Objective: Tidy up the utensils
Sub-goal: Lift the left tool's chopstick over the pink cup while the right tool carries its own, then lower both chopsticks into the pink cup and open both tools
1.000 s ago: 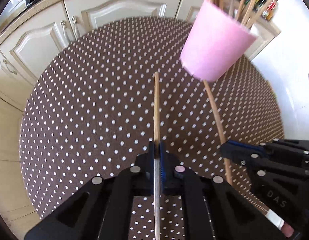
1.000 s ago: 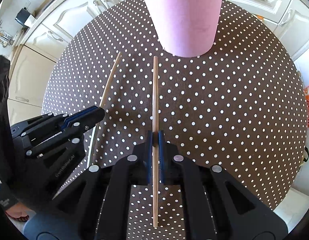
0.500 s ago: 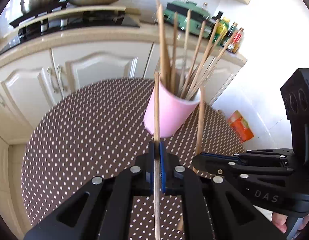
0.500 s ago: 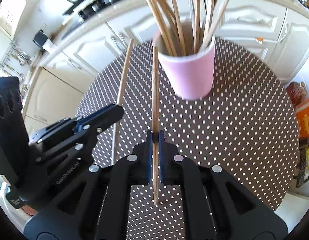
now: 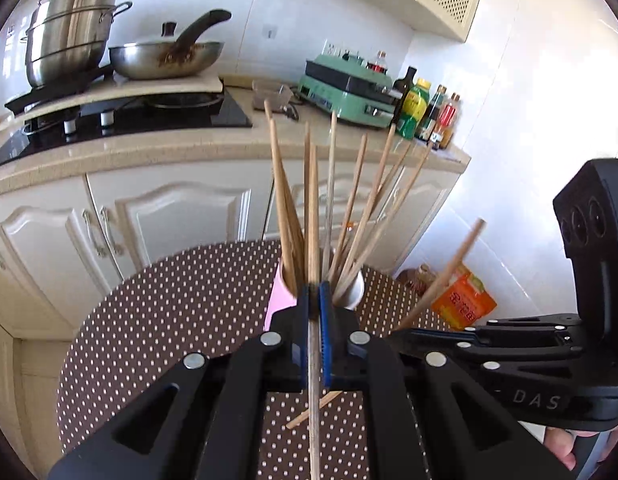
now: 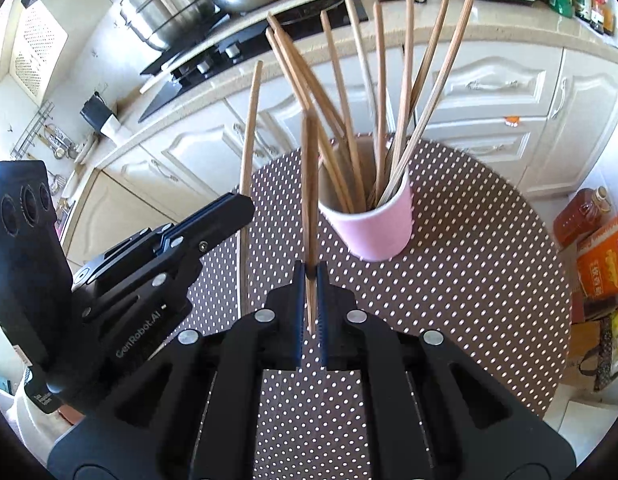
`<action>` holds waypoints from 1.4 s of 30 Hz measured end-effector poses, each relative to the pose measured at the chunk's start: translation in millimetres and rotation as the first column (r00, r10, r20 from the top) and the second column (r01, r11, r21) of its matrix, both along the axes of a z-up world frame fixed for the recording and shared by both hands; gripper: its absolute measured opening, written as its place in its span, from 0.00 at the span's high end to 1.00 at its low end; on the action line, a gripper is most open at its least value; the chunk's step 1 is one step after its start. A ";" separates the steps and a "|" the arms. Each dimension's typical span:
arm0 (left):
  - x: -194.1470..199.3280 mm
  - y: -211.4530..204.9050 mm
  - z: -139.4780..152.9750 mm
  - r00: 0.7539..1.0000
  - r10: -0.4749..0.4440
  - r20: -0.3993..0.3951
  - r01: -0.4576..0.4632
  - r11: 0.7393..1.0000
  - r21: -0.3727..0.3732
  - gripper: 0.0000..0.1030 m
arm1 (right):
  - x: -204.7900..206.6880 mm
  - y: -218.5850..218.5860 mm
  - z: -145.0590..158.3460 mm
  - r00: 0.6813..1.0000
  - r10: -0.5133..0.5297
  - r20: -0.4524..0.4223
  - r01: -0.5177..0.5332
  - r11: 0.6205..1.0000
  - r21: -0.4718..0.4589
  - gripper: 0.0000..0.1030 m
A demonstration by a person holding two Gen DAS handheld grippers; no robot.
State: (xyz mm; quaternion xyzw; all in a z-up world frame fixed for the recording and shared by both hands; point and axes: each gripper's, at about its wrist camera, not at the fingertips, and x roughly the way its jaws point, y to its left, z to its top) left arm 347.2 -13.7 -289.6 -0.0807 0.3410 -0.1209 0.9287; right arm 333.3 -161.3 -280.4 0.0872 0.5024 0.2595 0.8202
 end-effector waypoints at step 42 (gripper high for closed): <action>100.0 -19.7 53.5 0.961 0.145 0.235 -0.133 0.989 -0.065 0.95 | 67.2 -32.9 84.1 0.988 0.020 0.156 -0.021 1.000 0.005 0.95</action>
